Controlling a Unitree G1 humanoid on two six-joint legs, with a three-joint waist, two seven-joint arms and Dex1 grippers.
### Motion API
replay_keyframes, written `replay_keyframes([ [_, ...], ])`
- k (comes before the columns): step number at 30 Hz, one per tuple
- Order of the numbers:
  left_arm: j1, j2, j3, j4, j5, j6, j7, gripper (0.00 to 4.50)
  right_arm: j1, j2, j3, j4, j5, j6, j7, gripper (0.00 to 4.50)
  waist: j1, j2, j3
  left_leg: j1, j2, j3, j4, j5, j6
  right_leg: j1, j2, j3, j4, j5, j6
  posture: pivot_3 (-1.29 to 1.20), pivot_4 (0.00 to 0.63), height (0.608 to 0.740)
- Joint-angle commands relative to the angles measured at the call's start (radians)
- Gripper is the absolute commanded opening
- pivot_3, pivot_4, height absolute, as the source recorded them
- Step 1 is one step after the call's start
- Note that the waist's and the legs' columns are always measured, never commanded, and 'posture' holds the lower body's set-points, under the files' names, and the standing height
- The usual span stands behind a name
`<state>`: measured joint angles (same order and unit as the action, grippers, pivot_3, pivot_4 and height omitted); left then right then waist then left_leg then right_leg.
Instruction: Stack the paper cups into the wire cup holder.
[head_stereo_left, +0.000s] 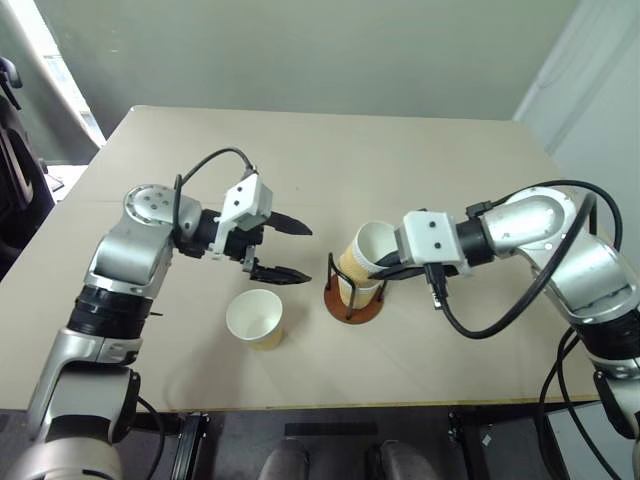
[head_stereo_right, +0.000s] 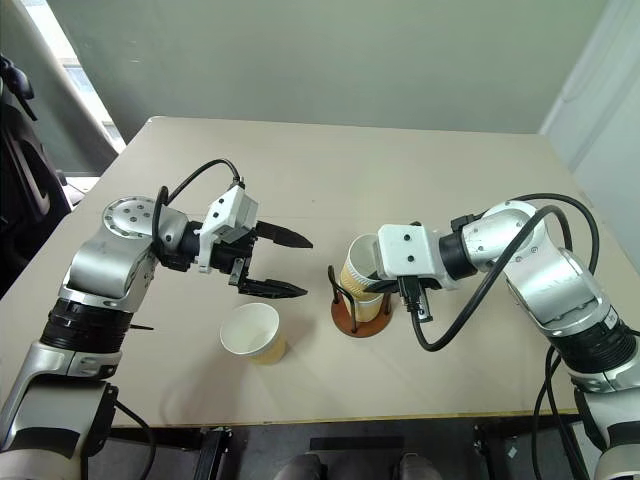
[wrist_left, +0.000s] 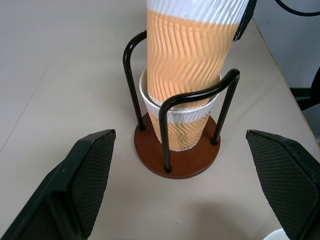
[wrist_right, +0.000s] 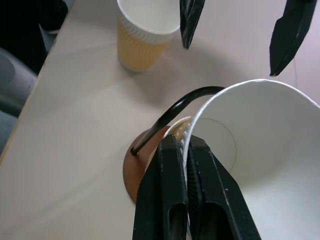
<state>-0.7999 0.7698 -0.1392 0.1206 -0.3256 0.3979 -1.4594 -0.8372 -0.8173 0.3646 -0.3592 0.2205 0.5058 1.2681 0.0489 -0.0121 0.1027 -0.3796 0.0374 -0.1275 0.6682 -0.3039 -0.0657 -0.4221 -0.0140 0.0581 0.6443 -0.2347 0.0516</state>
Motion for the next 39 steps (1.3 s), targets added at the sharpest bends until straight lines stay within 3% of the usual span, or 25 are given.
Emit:
replay_keyframes([
  [1, -0.001, 0.015, 0.017, -0.025, -0.004, -0.008, 0.001, 4.50, -0.025, 0.006, -0.010, -0.013, -0.006, -0.002, 0.007, 0.41, 0.000, 0.000, 0.000, 0.000, 0.000, 0.000, 0.000, 0.000, 0.000, 0.000, 0.000, 0.000, 0.000, 0.000, 0.000, 0.00, 0.150, 0.740],
  [6, 0.001, 0.018, 0.018, -0.026, -0.006, -0.009, 0.000, 4.50, -0.075, 0.041, -0.027, -0.005, 0.011, 0.053, 0.004, 1.92, -0.001, 0.000, 0.000, 0.000, 0.000, 0.000, 0.000, 0.000, 0.000, 0.000, 0.000, 0.000, 0.000, 0.000, 0.000, 0.00, 0.150, 0.740],
  [11, 0.001, 0.019, 0.017, -0.022, -0.003, -0.012, 0.001, 4.50, -0.103, 0.080, -0.091, 0.003, 0.077, 0.149, -0.034, 1.92, -0.001, 0.000, 0.000, 0.000, 0.000, 0.000, 0.000, 0.000, 0.000, 0.000, 0.000, 0.000, 0.000, 0.000, 0.000, 0.00, 0.150, 0.740],
  [18, 0.013, 0.039, 0.032, -0.033, -0.008, -0.003, 0.006, 4.50, -0.039, 0.179, -0.296, -0.006, 0.289, 0.368, -0.170, 1.92, -0.001, 0.000, 0.000, 0.000, 0.000, 0.000, 0.000, 0.000, 0.000, 0.000, 0.000, 0.000, -0.001, 0.000, 0.000, 0.00, 0.150, 0.740],
  [24, 0.031, 0.085, 0.065, -0.063, -0.030, 0.024, 0.012, 4.50, 0.075, 0.139, -0.312, -0.018, 0.282, 0.334, -0.213, 1.92, 0.001, 0.000, 0.000, 0.000, 0.000, 0.000, 0.000, 0.000, 0.000, 0.000, 0.000, 0.000, -0.001, 0.000, 0.000, 0.00, 0.150, 0.740],
  [39, 0.195, 0.421, 0.166, -0.325, -0.139, 0.094, -0.147, 4.50, 0.132, 0.072, -0.312, 0.018, 0.299, 0.283, -0.203, 1.92, -0.011, 0.000, 0.000, 0.000, 0.000, -0.001, -0.002, 0.000, 0.000, -0.002, 0.001, 0.000, -0.003, -0.001, -0.001, 0.00, 0.150, 0.740],
])
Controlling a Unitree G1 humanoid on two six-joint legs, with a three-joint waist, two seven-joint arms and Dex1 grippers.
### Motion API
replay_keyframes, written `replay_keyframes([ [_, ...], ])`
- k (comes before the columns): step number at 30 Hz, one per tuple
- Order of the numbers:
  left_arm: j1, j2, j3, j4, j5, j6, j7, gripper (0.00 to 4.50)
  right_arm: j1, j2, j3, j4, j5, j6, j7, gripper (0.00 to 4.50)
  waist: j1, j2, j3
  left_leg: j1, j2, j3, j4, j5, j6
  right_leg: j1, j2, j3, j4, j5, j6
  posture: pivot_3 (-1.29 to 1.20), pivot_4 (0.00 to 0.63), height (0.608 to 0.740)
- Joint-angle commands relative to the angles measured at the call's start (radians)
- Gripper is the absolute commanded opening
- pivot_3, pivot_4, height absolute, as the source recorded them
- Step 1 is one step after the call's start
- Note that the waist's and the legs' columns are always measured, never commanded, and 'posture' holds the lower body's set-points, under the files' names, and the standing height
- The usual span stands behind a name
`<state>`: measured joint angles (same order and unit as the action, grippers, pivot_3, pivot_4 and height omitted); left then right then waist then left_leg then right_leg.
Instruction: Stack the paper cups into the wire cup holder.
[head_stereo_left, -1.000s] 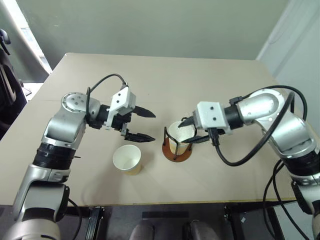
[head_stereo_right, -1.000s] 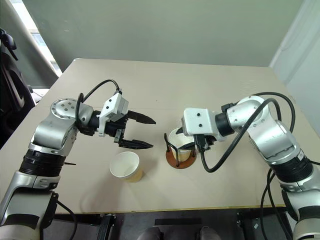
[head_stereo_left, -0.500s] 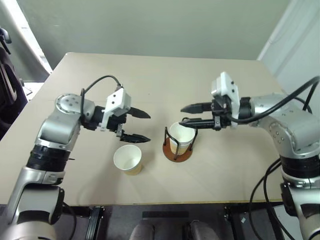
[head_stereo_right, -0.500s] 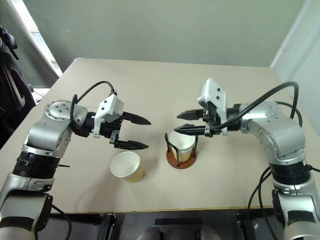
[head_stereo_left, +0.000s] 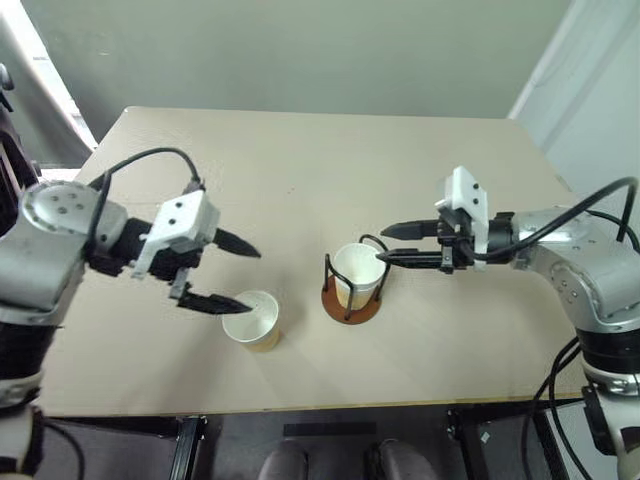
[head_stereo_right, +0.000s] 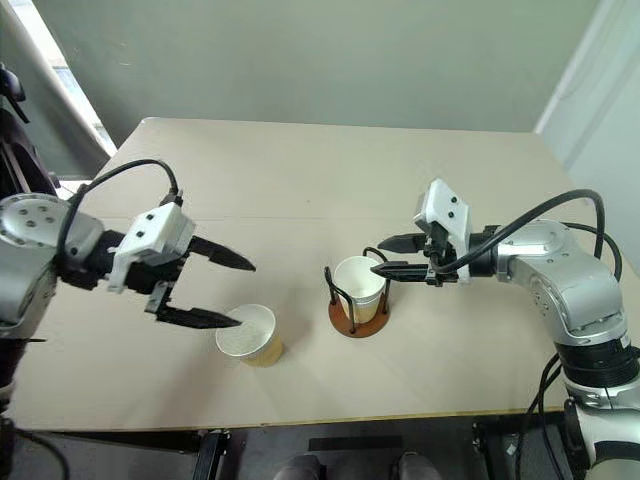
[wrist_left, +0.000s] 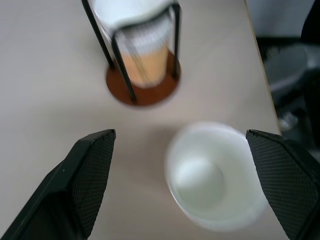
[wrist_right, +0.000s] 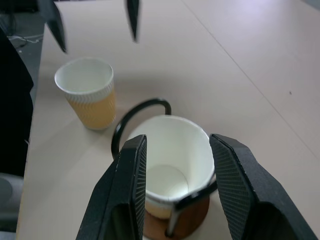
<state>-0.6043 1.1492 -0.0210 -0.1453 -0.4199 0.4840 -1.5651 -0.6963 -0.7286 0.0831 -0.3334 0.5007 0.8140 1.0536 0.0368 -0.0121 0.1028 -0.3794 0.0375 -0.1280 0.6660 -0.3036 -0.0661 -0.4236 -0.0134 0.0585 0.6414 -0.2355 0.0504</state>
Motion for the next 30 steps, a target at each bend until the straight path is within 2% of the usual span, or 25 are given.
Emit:
replay_keyframes([
  [1, 0.014, 0.062, 0.052, -0.081, -0.070, 0.019, -0.046, 4.50, -0.011, -0.019, -0.029, -0.002, 0.020, -0.027, 0.015, 1.92, 0.001, 0.000, 0.000, 0.000, 0.000, 0.000, 0.000, 0.000, 0.000, 0.000, 0.000, 0.000, 0.000, 0.000, 0.000, 0.00, 0.150, 0.740],
  [4, 0.074, 0.114, 0.069, -0.156, -0.145, 0.044, -0.049, 4.50, -0.018, -0.024, -0.022, 0.009, 0.023, -0.031, 0.025, 1.92, -0.003, 0.000, 0.000, 0.000, 0.000, 0.000, 0.000, 0.000, 0.000, 0.000, 0.000, 0.000, 0.001, 0.000, 0.000, 0.00, 0.150, 0.740],
  [8, 0.146, 0.137, 0.087, -0.219, -0.180, 0.061, -0.044, 4.50, -0.026, -0.027, -0.018, 0.013, 0.032, -0.026, 0.036, 1.92, -0.005, 0.000, 0.000, 0.001, 0.000, 0.001, -0.001, 0.000, 0.000, 0.000, 0.000, 0.000, 0.001, -0.001, -0.001, 0.00, 0.150, 0.740],
  [13, 0.217, 0.158, 0.059, -0.226, -0.108, -0.032, -0.038, 4.50, -0.019, -0.039, -0.030, 0.000, 0.055, -0.031, 0.058, 1.92, -0.005, 0.000, 0.000, 0.002, 0.000, 0.001, -0.002, 0.000, 0.001, 0.000, 0.000, 0.000, 0.003, -0.002, -0.004, 0.00, 0.150, 0.740],
  [19, 0.178, 0.132, -0.018, -0.188, -0.012, -0.108, -0.023, 4.50, 0.038, -0.073, -0.047, -0.020, 0.056, -0.103, 0.093, 1.92, -0.004, 0.000, 0.000, 0.002, 0.000, 0.001, -0.002, -0.001, 0.001, 0.000, -0.001, 0.000, 0.004, -0.003, -0.006, 0.00, 0.150, 0.740],
  [30, 0.102, 0.043, -0.125, -0.162, 0.069, -0.130, -0.002, 4.50, 0.145, -0.160, -0.110, 0.054, 0.016, -0.287, 0.158, 1.92, -0.006, 0.000, 0.000, 0.002, 0.000, 0.001, -0.002, -0.001, 0.001, 0.000, -0.001, 0.000, 0.004, -0.003, -0.006, 0.00, 0.150, 0.740],
])
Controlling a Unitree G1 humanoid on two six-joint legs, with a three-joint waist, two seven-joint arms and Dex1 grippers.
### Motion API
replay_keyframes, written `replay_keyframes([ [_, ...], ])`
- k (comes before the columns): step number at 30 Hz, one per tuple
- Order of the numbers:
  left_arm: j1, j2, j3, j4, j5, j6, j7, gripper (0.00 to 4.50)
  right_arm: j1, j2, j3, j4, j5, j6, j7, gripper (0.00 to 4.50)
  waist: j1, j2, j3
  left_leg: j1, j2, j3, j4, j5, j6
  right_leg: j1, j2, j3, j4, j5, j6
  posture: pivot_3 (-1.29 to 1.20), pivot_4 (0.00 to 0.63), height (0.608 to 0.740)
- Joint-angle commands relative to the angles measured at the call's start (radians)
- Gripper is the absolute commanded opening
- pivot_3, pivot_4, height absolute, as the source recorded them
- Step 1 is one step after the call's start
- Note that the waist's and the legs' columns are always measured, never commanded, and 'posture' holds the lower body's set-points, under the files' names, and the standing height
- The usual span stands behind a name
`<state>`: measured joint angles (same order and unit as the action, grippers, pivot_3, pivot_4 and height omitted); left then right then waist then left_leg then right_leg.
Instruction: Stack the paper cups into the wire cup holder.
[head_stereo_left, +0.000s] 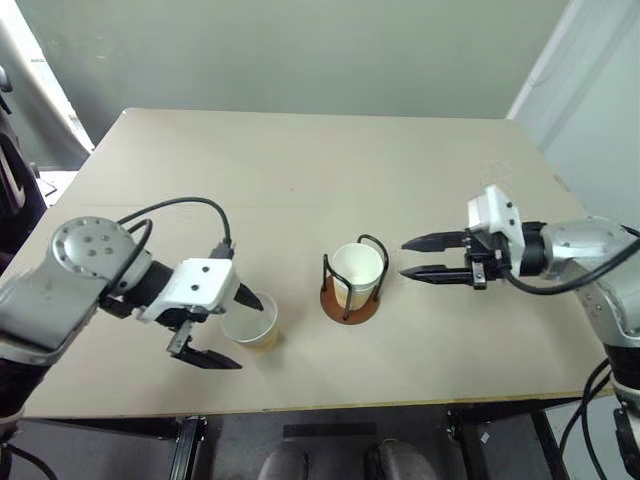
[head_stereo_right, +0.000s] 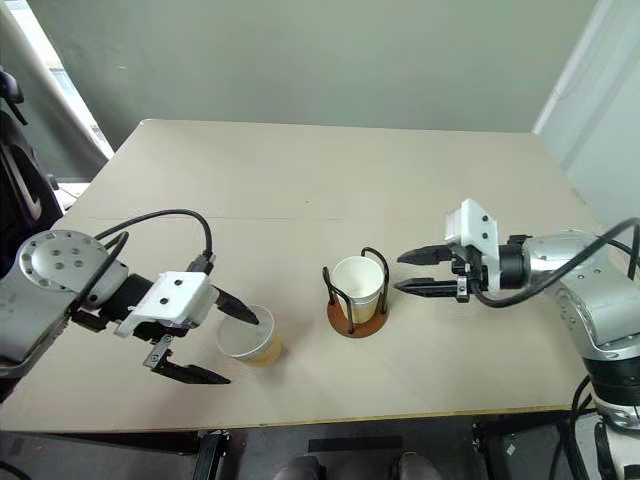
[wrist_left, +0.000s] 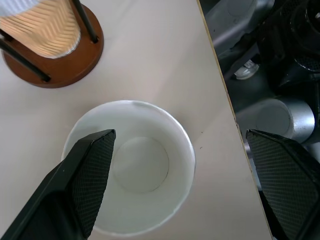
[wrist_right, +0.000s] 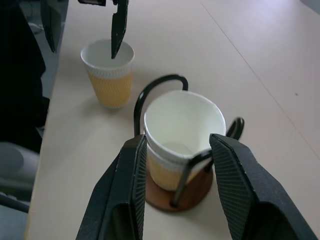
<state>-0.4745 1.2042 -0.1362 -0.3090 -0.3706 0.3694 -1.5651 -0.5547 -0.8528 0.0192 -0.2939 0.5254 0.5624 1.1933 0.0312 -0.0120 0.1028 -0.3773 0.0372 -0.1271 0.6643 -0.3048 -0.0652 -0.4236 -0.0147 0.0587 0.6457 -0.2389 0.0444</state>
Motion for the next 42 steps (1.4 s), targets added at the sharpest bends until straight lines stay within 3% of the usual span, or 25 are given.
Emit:
replay_keyframes([
  [1, -0.031, -0.017, -0.013, 0.003, 0.023, -0.015, -0.005, 4.50, 0.005, -0.048, -0.043, 0.026, -0.017, -0.035, 0.020, 1.92, 0.000, 0.000, 0.000, 0.000, 0.000, 0.000, 0.000, 0.000, 0.000, 0.000, 0.000, 0.000, 0.000, 0.000, 0.000, 0.00, 0.150, 0.740],
  [4, -0.036, -0.028, -0.017, 0.000, 0.023, -0.009, -0.009, 4.50, -0.007, -0.074, -0.048, 0.045, 0.021, 0.045, 0.017, 1.92, 0.000, 0.000, 0.000, 0.000, 0.000, 0.000, 0.000, 0.000, 0.000, 0.000, 0.000, 0.000, 0.000, 0.000, 0.000, 0.00, 0.150, 0.740],
  [5, -0.035, -0.029, -0.017, -0.001, 0.024, -0.008, -0.009, 4.50, -0.009, -0.076, -0.050, 0.050, 0.023, 0.048, 0.016, 2.11, 0.000, 0.000, 0.000, 0.000, 0.000, 0.000, 0.000, 0.000, 0.000, 0.000, 0.000, 0.000, 0.000, 0.000, 0.000, 0.00, 0.150, 0.740],
  [7, -0.035, -0.033, -0.021, 0.001, 0.029, -0.013, -0.010, 4.50, 0.002, -0.092, -0.044, 0.058, 0.001, 0.019, 0.036, 2.56, 0.000, 0.000, 0.000, 0.000, 0.000, 0.000, 0.000, 0.000, 0.000, 0.000, 0.000, 0.000, 0.000, 0.000, 0.000, 0.00, 0.150, 0.740],
  [12, -0.032, -0.035, -0.023, 0.009, 0.038, -0.026, -0.019, 4.50, 0.041, -0.112, -0.037, 0.051, -0.056, -0.057, 0.039, 4.33, 0.000, 0.000, 0.000, 0.000, 0.000, 0.000, 0.000, 0.000, 0.000, 0.000, 0.000, 0.000, 0.000, 0.000, 0.000, 0.00, 0.150, 0.740],
  [13, -0.032, -0.034, -0.024, 0.010, 0.040, -0.029, -0.022, 4.50, 0.045, -0.114, -0.038, 0.048, -0.058, -0.062, 0.040, 4.45, 0.000, 0.000, 0.000, 0.000, 0.000, 0.000, 0.000, 0.000, 0.000, 0.000, 0.000, 0.000, 0.000, 0.000, 0.000, 0.00, 0.150, 0.740],
  [28, -0.033, -0.055, -0.092, 0.087, 0.173, -0.224, -0.031, 4.50, 0.100, -0.125, -0.081, 0.032, -0.055, -0.137, 0.039, 4.45, 0.000, 0.000, 0.000, 0.000, 0.000, 0.001, 0.000, 0.000, 0.001, 0.000, 0.000, 0.000, 0.000, 0.000, 0.000, 0.00, 0.150, 0.740],
  [32, -0.036, -0.070, -0.100, 0.100, 0.181, -0.233, -0.027, 3.23, 0.126, -0.107, -0.115, 0.038, -0.035, -0.214, 0.066, 4.50, 0.000, 0.000, 0.000, 0.000, 0.000, 0.001, 0.000, -0.001, 0.001, 0.000, 0.000, 0.000, 0.000, 0.000, 0.000, 0.00, 0.150, 0.740],
  [40, -0.040, -0.084, -0.099, 0.116, 0.177, -0.228, -0.034, 0.15, 0.125, -0.084, -0.165, 0.054, 0.063, -0.233, 0.121, 4.50, 0.000, 0.000, 0.000, 0.000, 0.000, 0.001, 0.000, -0.001, 0.001, 0.000, 0.000, 0.000, 0.000, 0.000, 0.000, 0.00, 0.150, 0.740],
  [42, -0.039, -0.084, -0.097, 0.120, 0.175, -0.229, -0.035, 0.03, 0.134, -0.085, -0.166, 0.048, 0.063, -0.247, 0.133, 4.50, 0.000, 0.000, 0.000, 0.000, 0.000, 0.001, 0.000, -0.001, 0.001, 0.000, 0.000, 0.000, 0.000, 0.000, 0.000, 0.00, 0.150, 0.740],
])
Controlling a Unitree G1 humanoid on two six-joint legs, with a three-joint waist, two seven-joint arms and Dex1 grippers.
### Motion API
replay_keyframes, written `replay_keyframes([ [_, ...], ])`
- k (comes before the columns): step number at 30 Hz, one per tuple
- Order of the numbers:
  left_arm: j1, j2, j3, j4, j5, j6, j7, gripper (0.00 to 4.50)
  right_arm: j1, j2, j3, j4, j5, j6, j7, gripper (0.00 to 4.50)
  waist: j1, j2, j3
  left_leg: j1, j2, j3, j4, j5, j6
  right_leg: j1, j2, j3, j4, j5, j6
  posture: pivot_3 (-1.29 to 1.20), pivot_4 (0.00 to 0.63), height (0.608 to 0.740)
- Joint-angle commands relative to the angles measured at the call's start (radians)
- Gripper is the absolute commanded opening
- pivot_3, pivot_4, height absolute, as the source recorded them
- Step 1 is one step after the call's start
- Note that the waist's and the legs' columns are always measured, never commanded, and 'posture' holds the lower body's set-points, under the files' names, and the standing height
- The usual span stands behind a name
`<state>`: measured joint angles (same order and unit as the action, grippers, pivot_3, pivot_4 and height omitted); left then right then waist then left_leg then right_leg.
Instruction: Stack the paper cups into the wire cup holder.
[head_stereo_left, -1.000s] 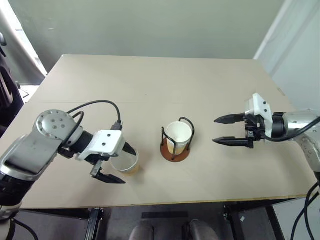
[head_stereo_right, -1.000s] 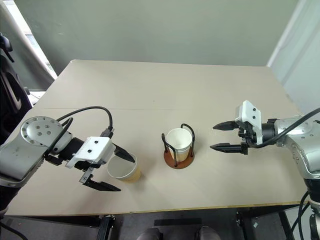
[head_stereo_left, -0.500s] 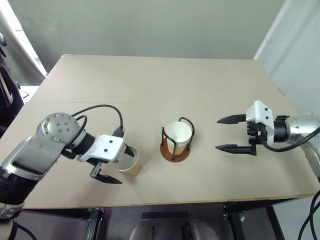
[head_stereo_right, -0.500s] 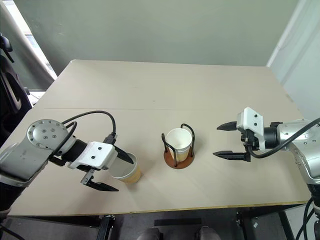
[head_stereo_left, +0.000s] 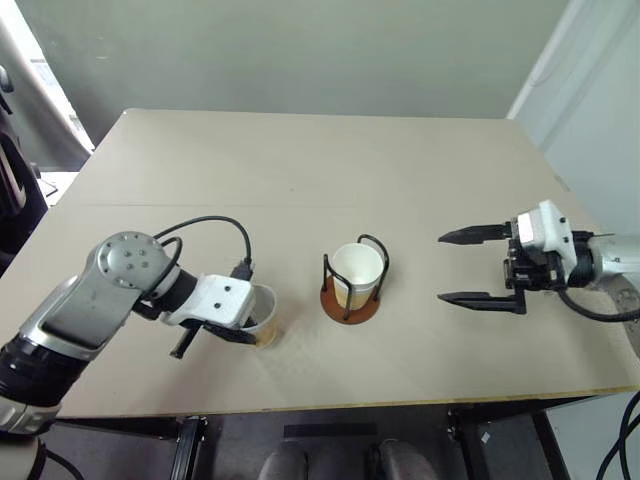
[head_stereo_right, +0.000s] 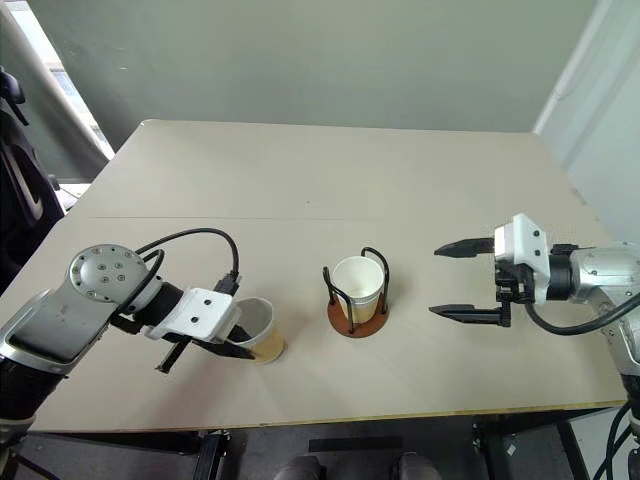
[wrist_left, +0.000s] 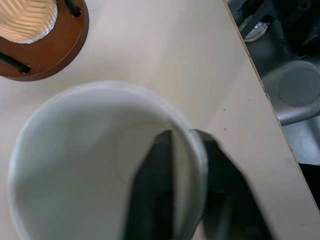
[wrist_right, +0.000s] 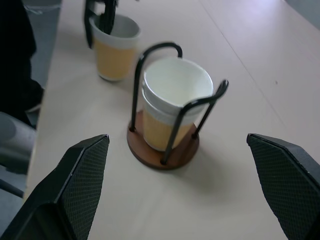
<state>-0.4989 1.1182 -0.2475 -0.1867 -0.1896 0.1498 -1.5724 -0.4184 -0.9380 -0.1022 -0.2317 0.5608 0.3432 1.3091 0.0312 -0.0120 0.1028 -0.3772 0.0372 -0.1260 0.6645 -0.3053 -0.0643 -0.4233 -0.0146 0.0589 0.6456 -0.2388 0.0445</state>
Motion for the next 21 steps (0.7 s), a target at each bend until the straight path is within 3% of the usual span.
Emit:
replay_keyframes([
  [1, -0.014, 0.002, 0.015, -0.001, -0.008, -0.009, -0.028, 0.03, 0.002, -0.001, -0.043, -0.018, 0.034, -0.030, 0.027, 4.50, 0.000, 0.000, 0.000, 0.000, 0.000, 0.000, 0.000, 0.000, 0.000, 0.000, 0.000, 0.000, 0.000, 0.000, 0.000, 0.00, 0.150, 0.740],
  [10, -0.050, -0.013, 0.035, 0.008, -0.072, 0.055, -0.036, 0.03, 0.027, 0.000, -0.032, -0.034, 0.039, -0.077, 0.079, 4.50, 0.001, 0.000, 0.000, 0.000, 0.000, 0.000, 0.000, 0.000, 0.000, 0.000, 0.000, 0.000, 0.000, 0.000, 0.000, 0.00, 0.150, 0.740],
  [21, -0.381, -0.114, 0.034, 0.190, -0.173, 0.188, -0.042, 0.03, 0.039, 0.000, -0.014, 0.006, -0.002, -0.159, 0.120, 4.50, 0.003, 0.000, 0.000, 0.000, 0.000, 0.000, 0.001, 0.000, 0.000, 0.001, 0.000, 0.000, 0.001, 0.000, 0.000, 0.00, 0.150, 0.740],
])
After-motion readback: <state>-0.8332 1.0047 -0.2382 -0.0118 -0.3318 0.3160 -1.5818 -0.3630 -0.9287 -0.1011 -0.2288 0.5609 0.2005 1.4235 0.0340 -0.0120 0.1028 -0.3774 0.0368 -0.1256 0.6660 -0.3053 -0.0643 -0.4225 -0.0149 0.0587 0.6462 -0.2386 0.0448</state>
